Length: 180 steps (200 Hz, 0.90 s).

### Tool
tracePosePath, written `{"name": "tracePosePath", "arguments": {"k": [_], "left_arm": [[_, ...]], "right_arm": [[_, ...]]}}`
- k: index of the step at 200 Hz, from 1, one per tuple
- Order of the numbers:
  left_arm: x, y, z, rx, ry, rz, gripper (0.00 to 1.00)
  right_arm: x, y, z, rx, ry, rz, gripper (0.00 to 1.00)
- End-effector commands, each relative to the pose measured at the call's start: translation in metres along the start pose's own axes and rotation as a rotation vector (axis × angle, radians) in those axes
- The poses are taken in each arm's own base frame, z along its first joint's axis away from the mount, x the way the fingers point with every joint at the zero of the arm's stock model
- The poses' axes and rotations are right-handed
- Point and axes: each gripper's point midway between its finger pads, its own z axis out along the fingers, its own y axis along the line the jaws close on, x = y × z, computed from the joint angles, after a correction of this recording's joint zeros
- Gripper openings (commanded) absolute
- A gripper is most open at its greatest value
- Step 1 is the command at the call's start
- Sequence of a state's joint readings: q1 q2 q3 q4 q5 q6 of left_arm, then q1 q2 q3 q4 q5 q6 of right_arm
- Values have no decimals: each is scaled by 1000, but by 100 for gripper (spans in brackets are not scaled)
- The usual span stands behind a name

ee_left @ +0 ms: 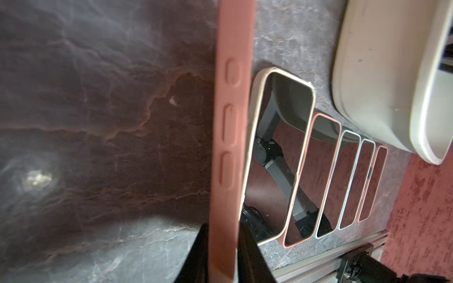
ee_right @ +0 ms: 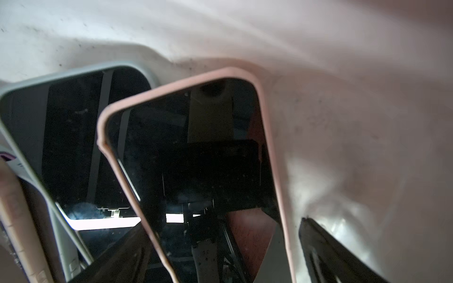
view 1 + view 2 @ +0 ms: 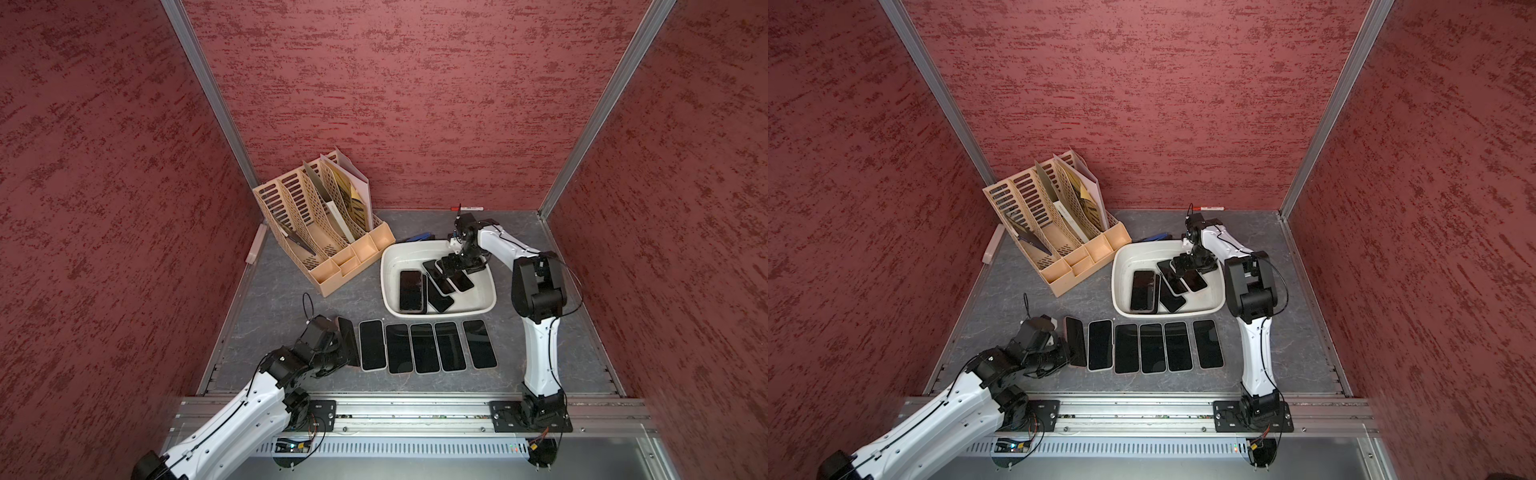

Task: Take the phone out of the storage box
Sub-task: Place the phone at the center of the board.

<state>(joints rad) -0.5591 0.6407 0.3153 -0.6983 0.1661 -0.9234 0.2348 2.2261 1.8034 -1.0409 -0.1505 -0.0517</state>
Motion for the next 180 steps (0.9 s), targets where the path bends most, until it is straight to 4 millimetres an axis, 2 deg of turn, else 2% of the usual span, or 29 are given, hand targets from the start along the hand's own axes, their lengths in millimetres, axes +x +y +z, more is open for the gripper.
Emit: {"name": "tracePosePath", "arguments": {"k": [1, 7, 21, 41, 65, 95, 111, 115, 133, 142, 160, 180], "left_arm": [[5, 5, 3, -2, 38, -1, 43], [4, 4, 2, 0, 34, -4, 51], [1, 2, -1, 7, 24, -10, 61], [-4, -3, -6, 19, 7, -15, 71], [-11, -12, -14, 44, -19, -12, 82], [-24, -32, -26, 92, -65, 21, 84], [-31, -44, -30, 119, -80, 45, 85], [-33, -47, -31, 125, -84, 49, 90], [-38, -58, -32, 143, -86, 64, 91], [-39, -60, -31, 139, -77, 65, 96], [-37, -58, -25, 115, -44, 65, 100], [-32, -52, -21, 86, -16, 56, 100]], "right_arm": [[-3, -7, 10, 4, 18, -8, 98], [-3, -8, 12, 8, 24, -12, 98], [-2, -10, 17, 10, 35, -13, 98], [-1, -8, 25, -26, 49, -11, 98], [-3, 8, 28, -120, 43, -14, 98], [-6, 39, 16, -289, 6, -10, 98], [-5, 47, 7, -327, -13, -13, 98], [-4, 48, 5, -328, -19, -17, 98], [1, 53, 2, -328, -27, -40, 98], [4, 52, 3, -321, -21, -40, 98], [9, 52, 7, -310, -5, -37, 98], [14, 52, 11, -300, 10, -42, 98]]}}
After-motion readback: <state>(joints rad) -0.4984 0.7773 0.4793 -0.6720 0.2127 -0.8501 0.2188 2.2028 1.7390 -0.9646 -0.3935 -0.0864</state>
